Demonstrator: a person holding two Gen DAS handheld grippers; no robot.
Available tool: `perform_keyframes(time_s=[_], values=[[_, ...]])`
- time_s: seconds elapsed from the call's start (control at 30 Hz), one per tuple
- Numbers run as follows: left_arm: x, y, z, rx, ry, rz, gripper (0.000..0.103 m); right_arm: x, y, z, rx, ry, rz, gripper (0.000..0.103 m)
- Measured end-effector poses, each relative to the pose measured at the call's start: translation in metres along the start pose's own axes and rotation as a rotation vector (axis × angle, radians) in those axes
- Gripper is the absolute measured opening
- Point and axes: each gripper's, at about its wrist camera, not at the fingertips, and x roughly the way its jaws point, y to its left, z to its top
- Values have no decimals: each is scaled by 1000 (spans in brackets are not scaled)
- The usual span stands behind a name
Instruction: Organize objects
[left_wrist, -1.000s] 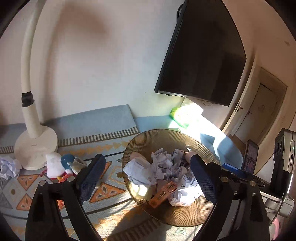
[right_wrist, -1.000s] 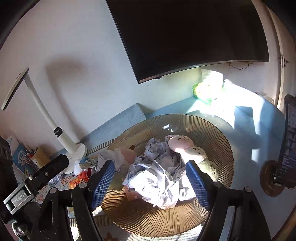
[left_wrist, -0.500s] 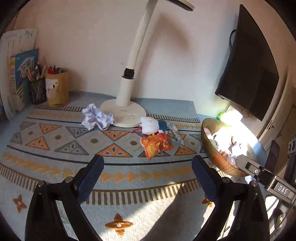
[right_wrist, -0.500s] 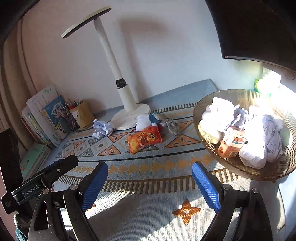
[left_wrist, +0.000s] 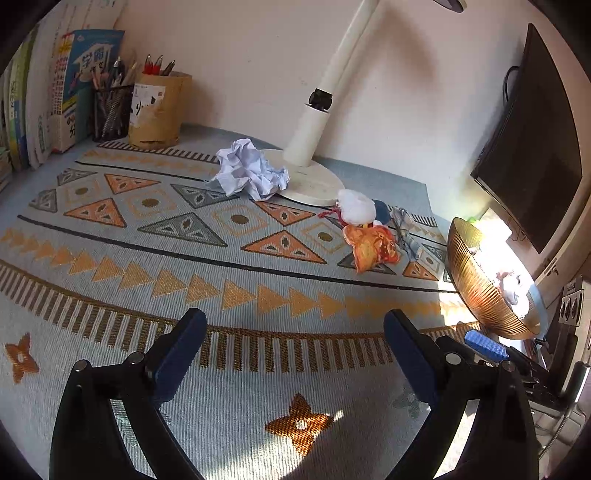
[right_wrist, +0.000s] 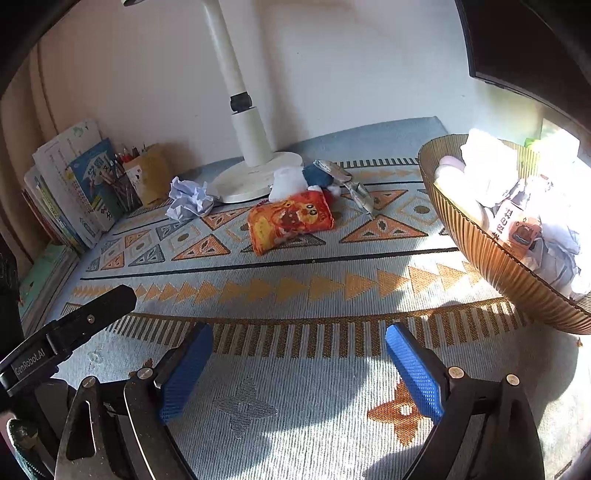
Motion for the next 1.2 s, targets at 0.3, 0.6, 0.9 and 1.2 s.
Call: perform_keyframes(time_s=[0.3, 0.6, 0.9, 1.2], values=[[4, 8, 1, -49, 28, -34, 101, 2, -4, 0, 20, 13, 1, 99], [7, 11, -1, -68, 39, -54, 102, 3, -4, -1, 18, 22, 4, 99], [10, 18, -1, -113, 59, -85, 102, 3, -3, -1, 21, 21, 4, 100], [10, 21, -1, -129, 66, -95, 102, 3, -3, -1, 22, 22, 5, 100]])
